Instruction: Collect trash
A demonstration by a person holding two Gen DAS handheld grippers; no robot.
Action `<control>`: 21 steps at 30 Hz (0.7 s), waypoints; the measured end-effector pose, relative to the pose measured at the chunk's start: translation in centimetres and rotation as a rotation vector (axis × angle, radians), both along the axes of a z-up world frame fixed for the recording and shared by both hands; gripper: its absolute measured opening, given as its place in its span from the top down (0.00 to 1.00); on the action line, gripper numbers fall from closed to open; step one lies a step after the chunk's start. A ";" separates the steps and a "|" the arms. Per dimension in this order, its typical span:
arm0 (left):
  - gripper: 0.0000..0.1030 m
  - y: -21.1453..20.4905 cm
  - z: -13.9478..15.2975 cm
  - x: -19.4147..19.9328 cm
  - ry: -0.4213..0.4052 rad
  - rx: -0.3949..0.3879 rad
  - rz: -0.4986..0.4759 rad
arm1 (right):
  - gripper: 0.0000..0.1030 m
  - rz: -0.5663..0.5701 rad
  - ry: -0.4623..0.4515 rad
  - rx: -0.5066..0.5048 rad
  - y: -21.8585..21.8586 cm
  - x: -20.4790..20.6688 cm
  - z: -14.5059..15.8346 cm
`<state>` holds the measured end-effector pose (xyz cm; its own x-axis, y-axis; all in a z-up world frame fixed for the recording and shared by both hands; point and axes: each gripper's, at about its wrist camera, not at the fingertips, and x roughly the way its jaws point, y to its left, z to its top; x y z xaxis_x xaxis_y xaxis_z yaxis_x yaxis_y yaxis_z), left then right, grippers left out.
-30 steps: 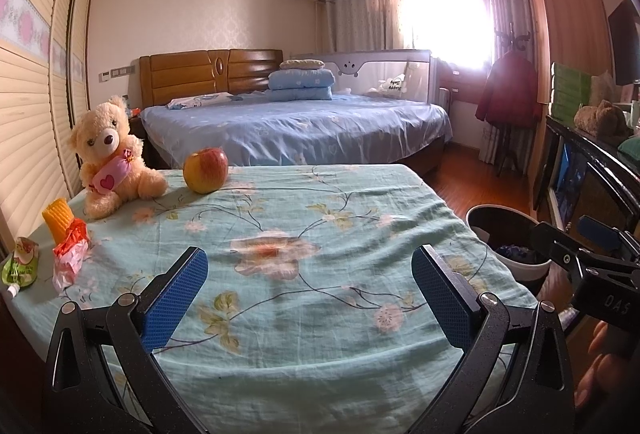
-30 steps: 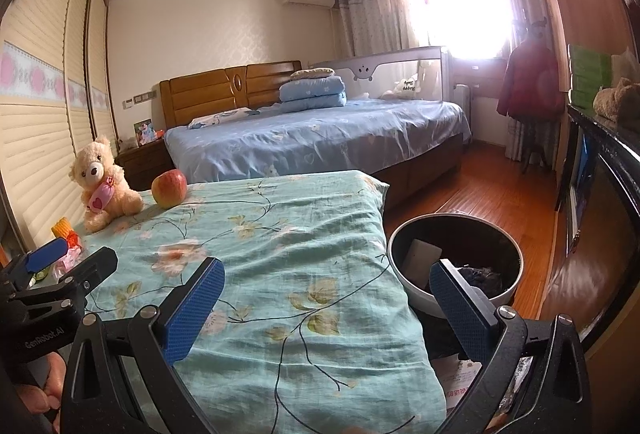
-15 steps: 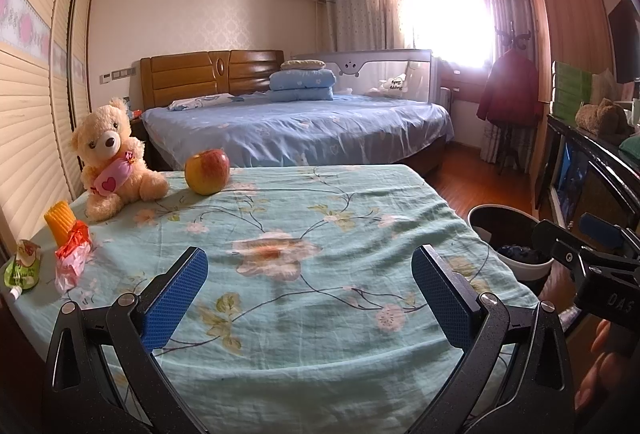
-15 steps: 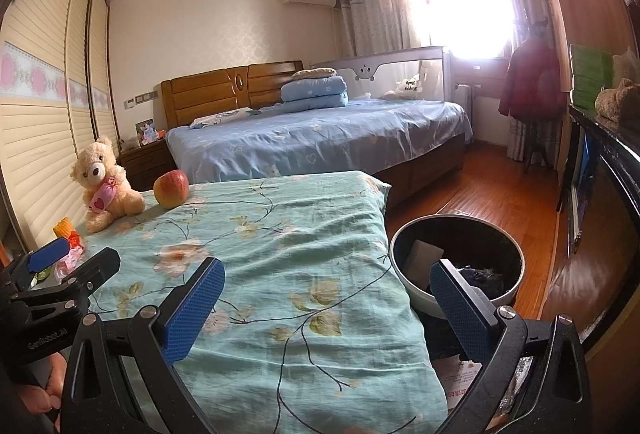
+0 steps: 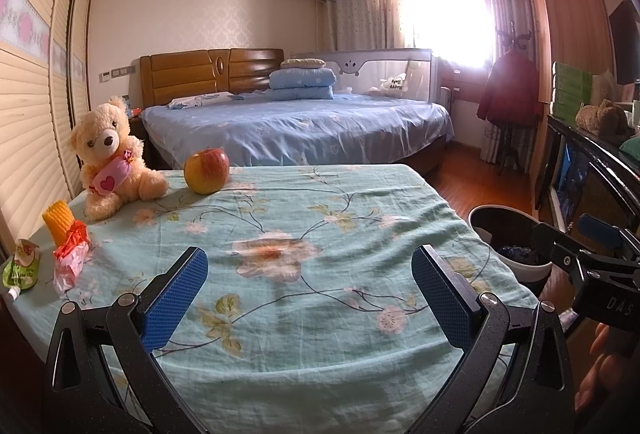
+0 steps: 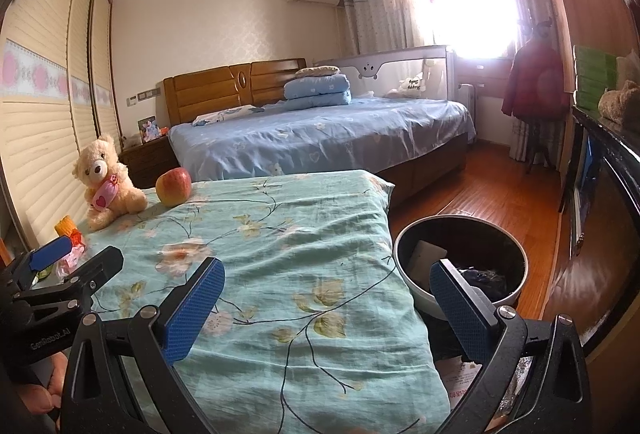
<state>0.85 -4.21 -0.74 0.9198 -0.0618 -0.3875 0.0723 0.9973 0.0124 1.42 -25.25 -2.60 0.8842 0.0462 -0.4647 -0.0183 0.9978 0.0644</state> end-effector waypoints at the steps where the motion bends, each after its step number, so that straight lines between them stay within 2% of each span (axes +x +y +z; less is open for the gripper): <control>1: 0.00 0.0 0.0 0.1 0.001 0.000 0.000 | 0.00 0.002 0.002 0.001 0.1 0.0 0.0; 21: 0.00 0.5 -0.5 1.3 0.029 -0.003 0.008 | 0.00 0.019 0.037 -0.002 0.2 1.2 -0.2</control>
